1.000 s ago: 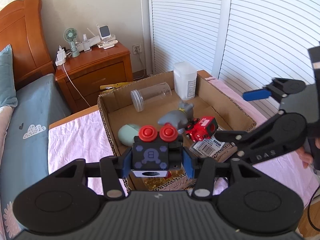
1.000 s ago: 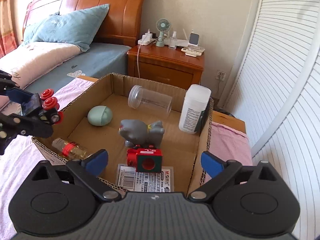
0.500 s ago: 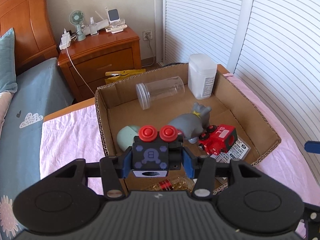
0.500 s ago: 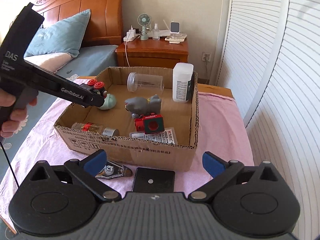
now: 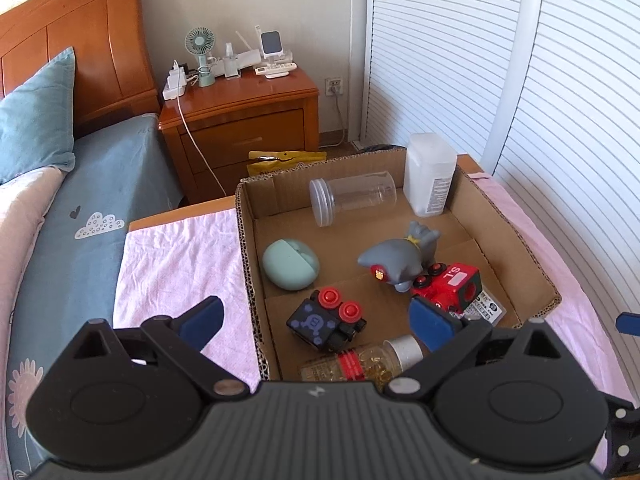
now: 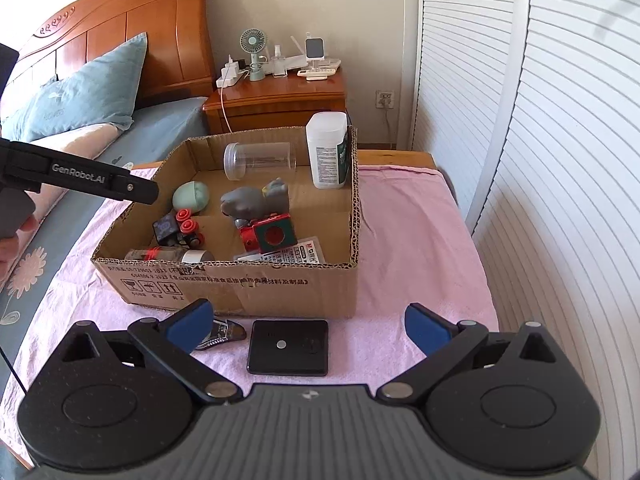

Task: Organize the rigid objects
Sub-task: 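Withdraw both tools from the box toward the tape roller and black pad, then lower the right tool over the black square pad while the left tool lowers over the tape roller, then close the right tool on the black pad while the left tool closes on the tape roller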

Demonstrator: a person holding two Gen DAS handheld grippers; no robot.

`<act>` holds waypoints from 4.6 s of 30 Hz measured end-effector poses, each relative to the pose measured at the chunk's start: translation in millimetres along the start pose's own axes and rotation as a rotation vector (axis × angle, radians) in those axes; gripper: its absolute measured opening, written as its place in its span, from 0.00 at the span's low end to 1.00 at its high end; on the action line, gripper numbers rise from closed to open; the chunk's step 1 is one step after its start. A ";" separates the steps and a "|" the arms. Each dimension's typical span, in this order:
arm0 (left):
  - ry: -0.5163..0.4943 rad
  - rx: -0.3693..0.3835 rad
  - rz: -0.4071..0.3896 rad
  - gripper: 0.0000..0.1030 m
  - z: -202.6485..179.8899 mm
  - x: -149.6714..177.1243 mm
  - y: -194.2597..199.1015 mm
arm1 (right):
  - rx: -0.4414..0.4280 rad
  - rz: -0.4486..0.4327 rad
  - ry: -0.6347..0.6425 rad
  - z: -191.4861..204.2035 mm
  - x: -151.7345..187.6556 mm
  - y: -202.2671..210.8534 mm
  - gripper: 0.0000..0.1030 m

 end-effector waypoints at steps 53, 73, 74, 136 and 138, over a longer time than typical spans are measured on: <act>0.128 -0.054 0.017 0.99 -57.2 122.0 -20.9 | 0.096 0.073 0.046 -8.6 54.9 -90.6 1.00; 0.151 -0.066 0.056 0.99 -52.6 130.2 -48.2 | 0.063 0.097 0.085 -20.3 57.0 -87.2 1.00; 0.155 -0.077 0.058 1.00 -50.0 130.7 -47.3 | 0.062 0.096 0.085 -20.5 57.8 -86.5 1.00; 0.227 -0.128 -0.015 0.93 -41.0 133.7 -46.7 | -0.059 0.033 0.204 -1.7 53.5 -94.7 1.00; 0.224 -0.126 -0.024 0.87 -40.3 132.5 -45.7 | -0.061 0.030 0.206 -2.6 53.0 -95.2 1.00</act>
Point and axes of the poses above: each gripper's, at about its wrist camera, not at the fingertips, and y roughly against the way its jaws point, z to its left, x to its underside, the point moved 5 cm from there along -y, roughly the way its jaws point, and after that the axes turned 2 degrees about -x, right-handed, at the moved point
